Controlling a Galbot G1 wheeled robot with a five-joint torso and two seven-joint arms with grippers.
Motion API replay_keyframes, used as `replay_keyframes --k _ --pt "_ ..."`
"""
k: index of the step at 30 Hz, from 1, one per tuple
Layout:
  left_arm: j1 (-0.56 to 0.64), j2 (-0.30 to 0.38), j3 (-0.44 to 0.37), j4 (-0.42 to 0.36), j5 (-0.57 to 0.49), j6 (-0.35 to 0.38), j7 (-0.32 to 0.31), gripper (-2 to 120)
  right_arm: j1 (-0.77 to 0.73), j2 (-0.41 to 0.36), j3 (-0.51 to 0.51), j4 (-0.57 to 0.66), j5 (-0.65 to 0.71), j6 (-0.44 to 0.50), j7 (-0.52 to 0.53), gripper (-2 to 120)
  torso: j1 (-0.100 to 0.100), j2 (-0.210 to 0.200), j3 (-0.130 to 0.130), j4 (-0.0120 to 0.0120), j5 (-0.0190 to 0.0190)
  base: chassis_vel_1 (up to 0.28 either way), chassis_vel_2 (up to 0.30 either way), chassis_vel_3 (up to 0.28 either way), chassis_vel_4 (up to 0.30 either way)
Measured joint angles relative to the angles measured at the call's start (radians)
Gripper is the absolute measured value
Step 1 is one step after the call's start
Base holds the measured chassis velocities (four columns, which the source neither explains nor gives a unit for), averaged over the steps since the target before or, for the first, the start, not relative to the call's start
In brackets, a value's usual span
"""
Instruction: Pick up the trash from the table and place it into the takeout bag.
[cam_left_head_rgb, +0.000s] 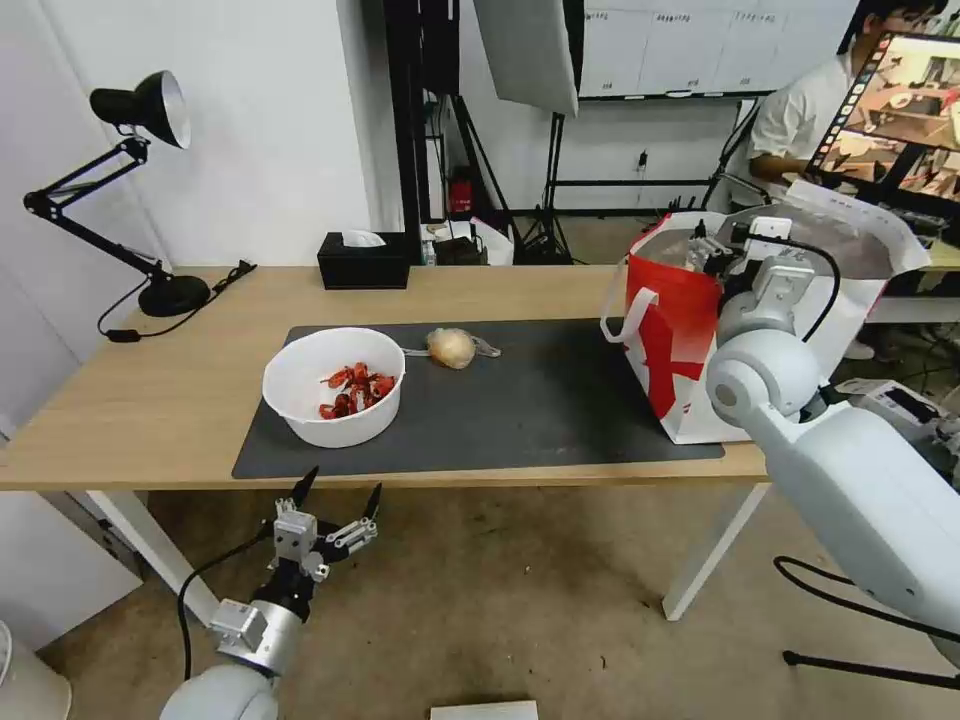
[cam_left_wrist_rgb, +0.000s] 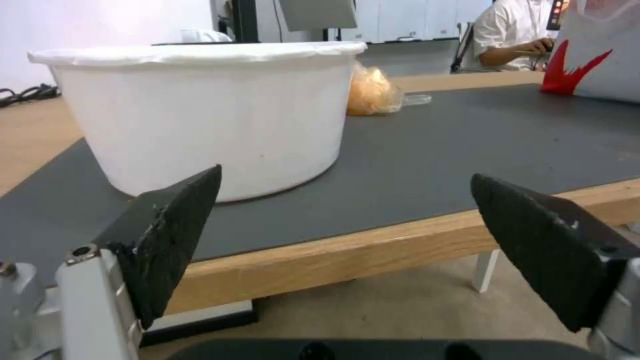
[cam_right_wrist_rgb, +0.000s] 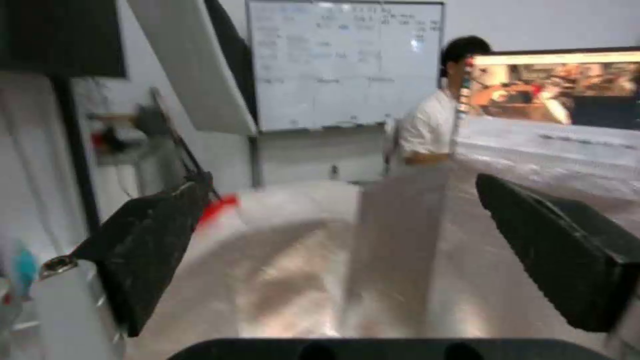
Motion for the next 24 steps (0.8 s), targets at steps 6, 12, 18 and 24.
replay_keyframes --k 6,12,18,24 --pt "-0.002 -0.001 -0.002 0.001 0.000 -0.010 0.000 100 -0.006 -0.029 0.009 0.057 0.071 0.112 -0.119 100 0.000 0.000 0.000 0.0003 -0.0003 0.000 0.000 0.000 0.000" --pt "0.003 0.002 -0.016 0.006 -0.002 -0.032 0.000 100 -0.124 -0.118 0.033 0.176 0.189 0.178 -0.270 100 0.000 0.000 0.000 0.0002 0.0000 0.000 0.000 0.000 0.000" --pt "0.003 -0.007 -0.015 0.014 -0.002 -0.046 0.000 100 -0.299 -0.171 0.078 0.273 0.189 0.243 -0.404 100 0.000 0.000 0.000 -0.0001 -0.0001 0.000 0.000 0.000 0.000" --pt "0.005 -0.013 -0.013 0.020 -0.002 -0.051 0.000 100 -0.514 -0.171 0.129 0.322 0.048 0.343 -0.503 100 0.000 0.000 0.000 0.0000 -0.0003 0.000 0.000 0.000 0.000"
